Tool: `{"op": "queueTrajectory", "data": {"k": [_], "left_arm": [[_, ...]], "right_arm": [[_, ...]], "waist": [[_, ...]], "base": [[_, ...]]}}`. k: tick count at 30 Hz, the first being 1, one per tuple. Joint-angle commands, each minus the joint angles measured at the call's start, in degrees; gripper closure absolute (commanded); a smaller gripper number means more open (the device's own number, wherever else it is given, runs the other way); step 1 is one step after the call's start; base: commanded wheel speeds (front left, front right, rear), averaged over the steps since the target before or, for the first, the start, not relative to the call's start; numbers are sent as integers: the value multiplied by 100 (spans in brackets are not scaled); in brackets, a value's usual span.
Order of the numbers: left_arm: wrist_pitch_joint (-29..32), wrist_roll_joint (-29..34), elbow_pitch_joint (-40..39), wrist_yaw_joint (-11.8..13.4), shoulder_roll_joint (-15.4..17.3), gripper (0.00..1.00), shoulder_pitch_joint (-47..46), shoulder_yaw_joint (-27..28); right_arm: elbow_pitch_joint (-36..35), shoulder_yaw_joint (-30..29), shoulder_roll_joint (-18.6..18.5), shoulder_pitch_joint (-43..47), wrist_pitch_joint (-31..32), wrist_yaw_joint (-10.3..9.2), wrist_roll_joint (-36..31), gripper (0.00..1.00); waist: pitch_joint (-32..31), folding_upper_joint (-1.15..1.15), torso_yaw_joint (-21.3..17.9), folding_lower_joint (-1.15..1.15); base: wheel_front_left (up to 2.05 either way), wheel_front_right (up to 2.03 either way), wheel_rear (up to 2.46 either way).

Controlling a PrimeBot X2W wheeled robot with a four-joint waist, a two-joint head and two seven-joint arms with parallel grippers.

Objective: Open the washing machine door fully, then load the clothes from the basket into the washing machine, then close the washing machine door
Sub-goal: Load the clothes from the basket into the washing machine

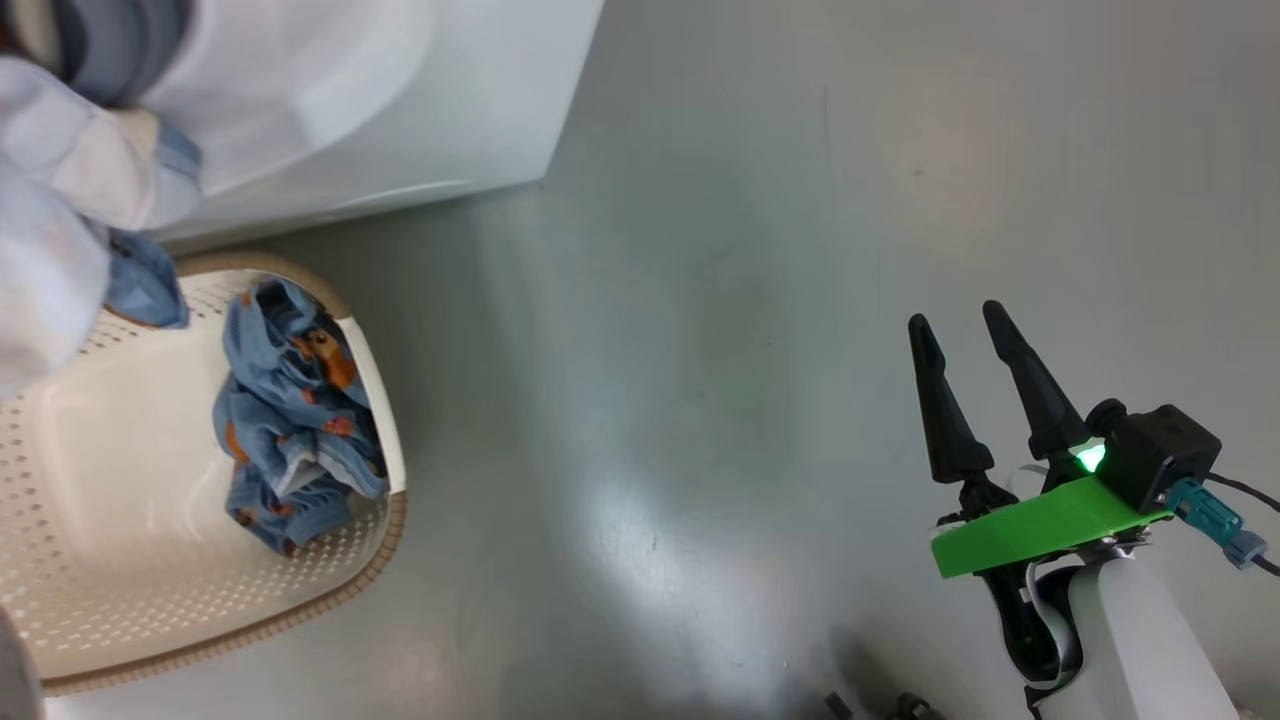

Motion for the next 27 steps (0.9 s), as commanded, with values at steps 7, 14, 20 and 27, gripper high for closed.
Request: {"op": "queueTrajectory", "data": {"k": [7, 14, 20, 27], "left_arm": [[-29, -25, -323, -28, 131, 0, 482, 135], [-29, -75, -561, -41, -44, 0, 922, 232], [-29, -82, -980, -70, -149, 0, 1605, 329], [-29, -84, -1479, -93, -217, 0, 2329, 464]], "right_arm": [[-39, 82, -79, 42, -69, 9, 44, 0], [72, 71, -120, 65, -69, 9, 41, 0], [127, 53, -142, 126, -69, 9, -31, 0], [171, 68, -161, 184, -69, 9, -21, 0]], "waist": [[-403, 0, 226, 0], [-766, 0, 407, 0], [-1128, 0, 457, 0], [-1354, 0, 502, 0]], "base": [[0, 0, 0], [0, 0, 0], [0, 0, 0], [0, 0, 0]]}}
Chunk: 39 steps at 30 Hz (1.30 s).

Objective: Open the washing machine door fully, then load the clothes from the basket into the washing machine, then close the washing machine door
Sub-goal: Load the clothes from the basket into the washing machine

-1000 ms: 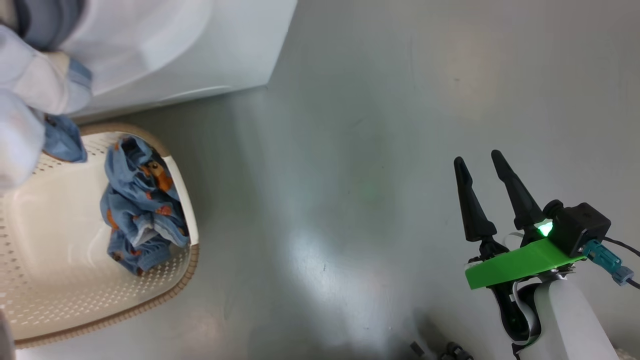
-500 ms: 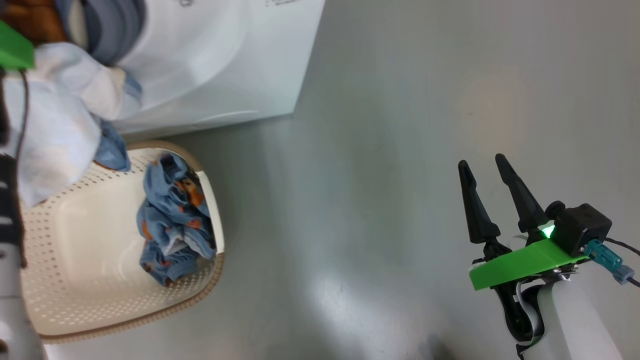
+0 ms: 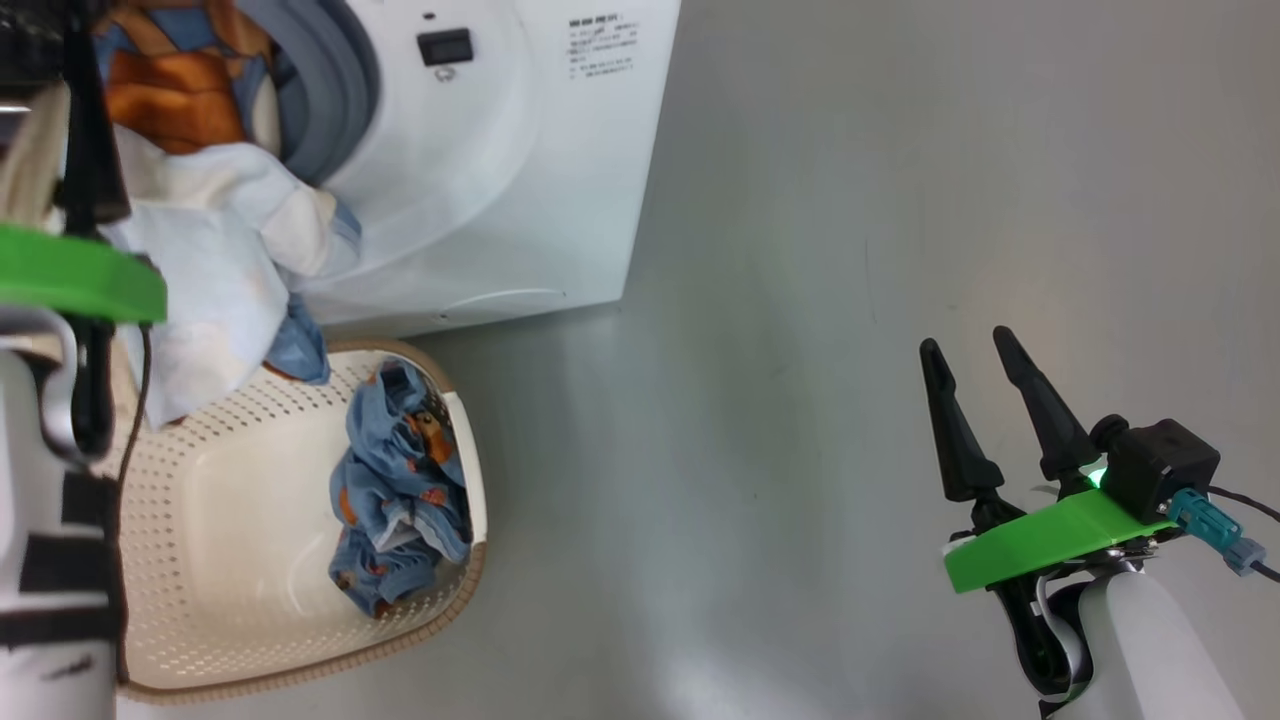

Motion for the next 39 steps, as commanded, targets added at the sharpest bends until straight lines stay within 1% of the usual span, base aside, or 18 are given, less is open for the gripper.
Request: {"op": "queueTrajectory", "data": {"k": [1, 6, 10, 16, 19, 23, 28, 32, 39], "left_arm": [[-30, 23, -209, -22, 253, 0, 85, 164], [-30, -16, -634, -37, 161, 0, 630, 276], [-30, -79, -1001, 1, 21, 0, 1169, 436], [-30, -106, -1675, 155, -390, 0, 2240, 723], [-30, -135, -1856, 219, -565, 0, 2665, 840], [-30, -121, -1993, 238, -711, 0, 3158, 870], [-30, -44, -2120, 279, -804, 0, 3651, 830], [-30, -118, -2277, 351, -860, 0, 3972, 814], [-30, -282, -2346, 555, -901, 0, 4289, 748]], "right_arm": [[-116, 111, -29, 113, -69, 9, -16, 0], [-126, 124, -44, 135, -69, 9, -25, 0], [-118, 159, -36, 164, -69, 9, -27, 0], [-125, 218, -29, 152, -69, 9, -16, 0], [-116, 233, -25, 146, -69, 9, -10, 0], [-101, 250, -30, 146, -69, 9, -13, 0], [-83, 275, -46, 151, -69, 9, 2, 0], [-83, 275, -61, 163, -69, 9, 28, 0], [-66, 317, -79, 158, -69, 9, 38, 0]], "waist": [[-82, 0, 44, 0], [-200, 0, 92, 0], [-279, 0, 109, 0], [-298, 0, 85, 0], [-307, 0, 71, 0], [-333, 0, 69, 0], [-377, 0, 70, 0], [-394, 0, 85, 0], [-396, 0, 98, 0]], "base": [[0, 0, 0], [0, 0, 0], [0, 0, 0], [0, 0, 0], [0, 0, 0], [0, 0, 0], [0, 0, 0], [0, 0, 0], [0, 0, 0]]}}
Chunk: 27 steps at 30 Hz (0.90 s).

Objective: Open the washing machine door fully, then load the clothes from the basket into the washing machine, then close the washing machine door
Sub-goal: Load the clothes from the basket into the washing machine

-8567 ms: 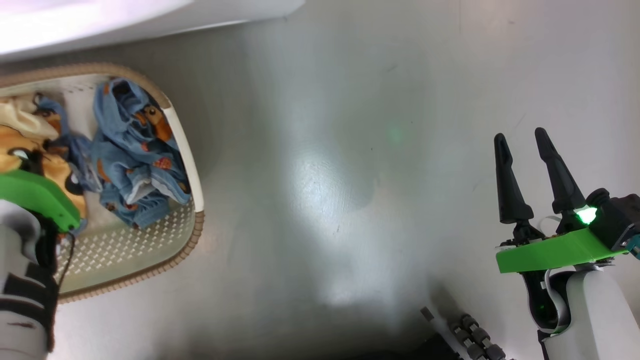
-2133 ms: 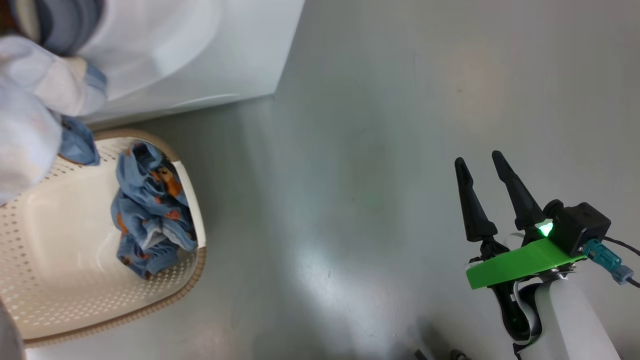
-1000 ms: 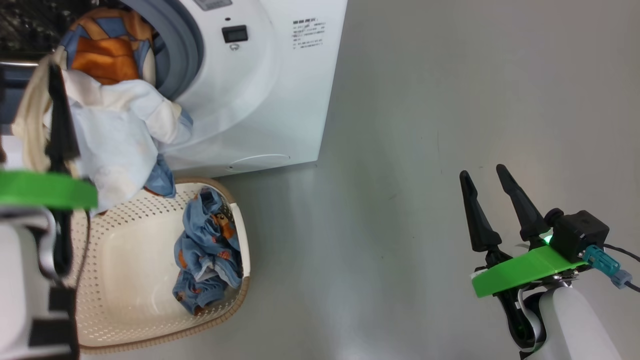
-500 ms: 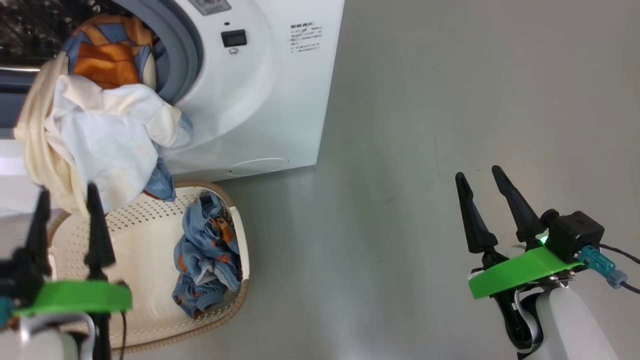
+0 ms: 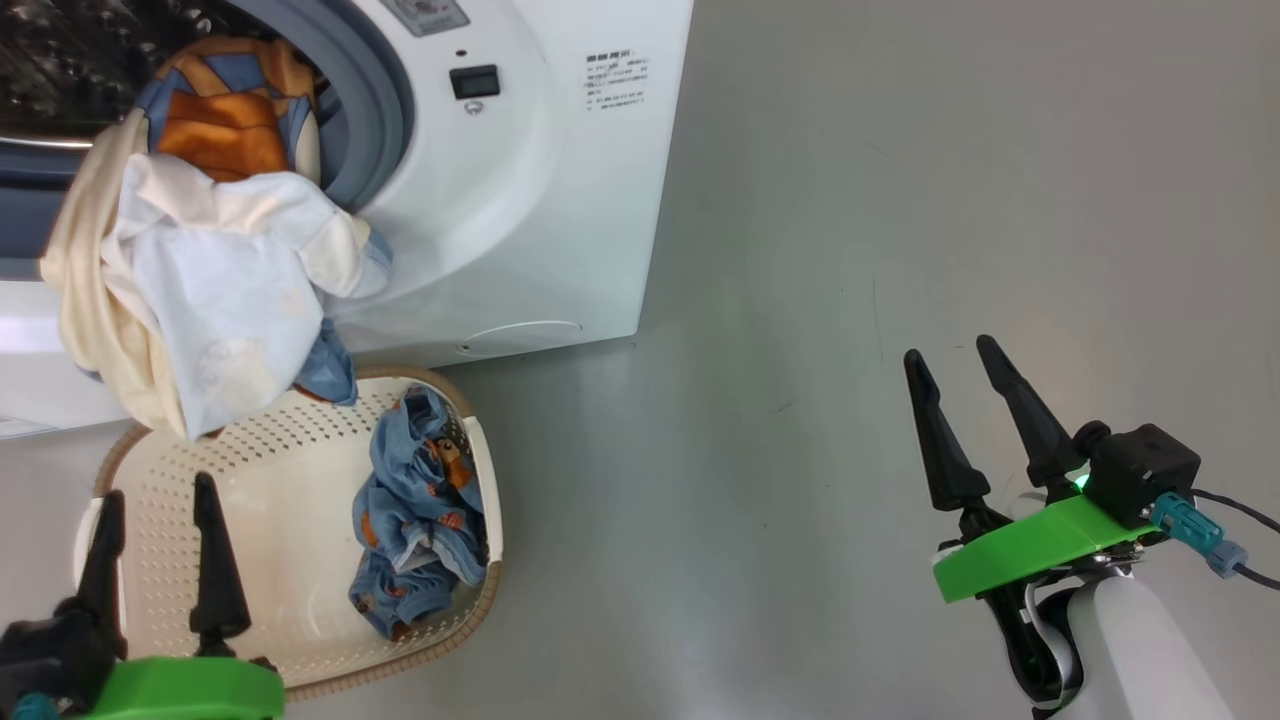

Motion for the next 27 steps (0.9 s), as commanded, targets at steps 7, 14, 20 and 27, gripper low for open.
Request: {"op": "queueTrajectory", "data": {"k": [7, 14, 20, 27], "left_arm": [[-30, -114, -125, 138, 43, 0, 170, 30], [-30, -161, -174, 165, 41, 0, 142, 12], [-30, -181, -154, 161, 41, 0, 114, 38], [-30, -222, 82, 155, 41, 0, -180, 142]], "right_arm": [[-108, 155, -37, 118, -69, 9, 29, 0], [-100, 151, -40, 117, -69, 9, 32, 0], [-123, 135, -46, 111, -69, 9, 39, 0], [-148, 130, -56, 85, -69, 9, 39, 0]], "waist": [[14, 0, -11, 0], [29, 0, -30, 0], [87, 0, -36, 0], [196, 0, -35, 0]], "base": [[0, 0, 0], [0, 0, 0], [0, 0, 0], [0, 0, 0]]}}
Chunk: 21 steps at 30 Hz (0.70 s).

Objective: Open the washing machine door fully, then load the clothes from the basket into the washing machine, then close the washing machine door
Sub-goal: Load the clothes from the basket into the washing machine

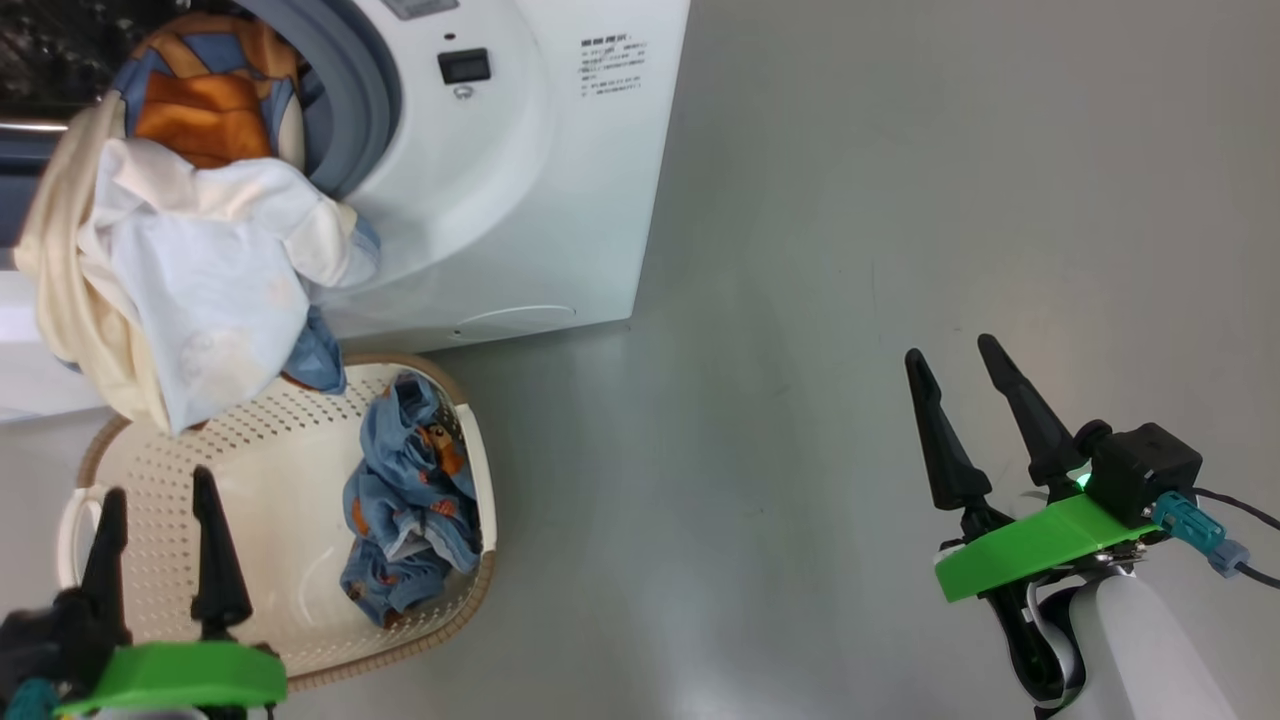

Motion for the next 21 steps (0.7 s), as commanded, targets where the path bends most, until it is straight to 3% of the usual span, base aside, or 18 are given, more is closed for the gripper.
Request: {"op": "queueTrajectory", "data": {"k": [1, 21], "left_arm": [[-32, -34, -29, 11, 64, 0, -158, 182], [-32, -85, 1458, -435, 233, 0, -1506, 711]], "right_arm": [[-150, 114, -35, 82, -69, 9, 40, 0], [-269, 85, -64, -101, -69, 9, -2, 0]], "waist": [[47, 0, 2, 0], [826, 0, -155, 0]], "base": [[0, 0, 0], [0, 0, 0]]}}
